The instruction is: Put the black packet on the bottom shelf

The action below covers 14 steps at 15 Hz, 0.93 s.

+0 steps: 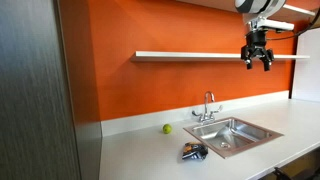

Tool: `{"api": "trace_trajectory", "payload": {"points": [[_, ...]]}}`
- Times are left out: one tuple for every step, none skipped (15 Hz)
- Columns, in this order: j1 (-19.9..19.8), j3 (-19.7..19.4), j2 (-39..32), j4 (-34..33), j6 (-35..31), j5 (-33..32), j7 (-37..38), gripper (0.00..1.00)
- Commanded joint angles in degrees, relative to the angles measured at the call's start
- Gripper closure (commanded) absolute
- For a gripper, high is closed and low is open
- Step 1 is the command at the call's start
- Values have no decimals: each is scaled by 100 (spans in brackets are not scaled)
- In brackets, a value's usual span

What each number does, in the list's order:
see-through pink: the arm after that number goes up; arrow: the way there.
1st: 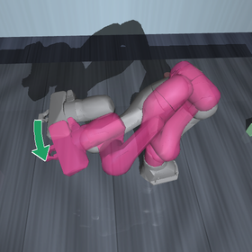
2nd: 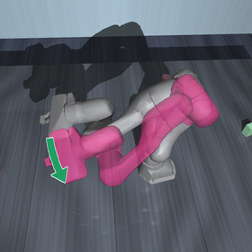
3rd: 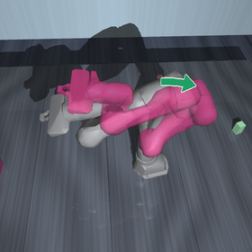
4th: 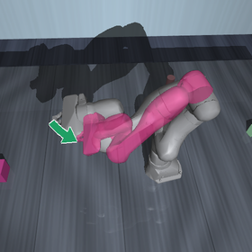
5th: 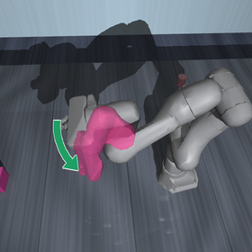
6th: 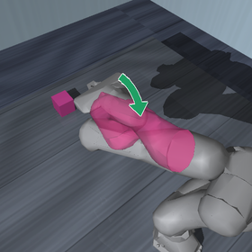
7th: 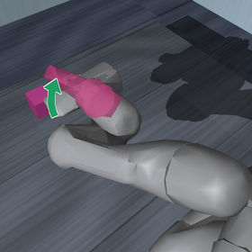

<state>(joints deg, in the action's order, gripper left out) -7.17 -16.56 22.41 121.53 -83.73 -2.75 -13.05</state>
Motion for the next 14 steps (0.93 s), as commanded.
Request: {"api": "trace_trajectory", "payload": {"points": [[-104, 83, -19, -14, 11, 27, -34, 0], [-71, 108, -46, 4, -59, 69, -27, 0], [-31, 158, -74, 57, -179, 99, 1, 0], [2, 202, -89, 105, -278, 131, 8, 0], [57, 270, -108, 183, -408, 166, 8, 0], [101, 351, -125, 256, -528, 195, 57, 0], [156, 436, -153, 327, -639, 235, 89, 0], [208, 530, -177, 404, -762, 254, 130, 0], [262, 633, -209, 487, -892, 279, 197, 0], [312, 718, -242, 545, -1014, 303, 234, 0], [367, 805, -294, 613, -1152, 348, 285, 0], [408, 882, -338, 668, -1272, 389, 337, 0], [451, 950, -380, 733, -1419, 439, 369, 0], [488, 1010, -429, 773, -1539, 484, 423, 0]]}}
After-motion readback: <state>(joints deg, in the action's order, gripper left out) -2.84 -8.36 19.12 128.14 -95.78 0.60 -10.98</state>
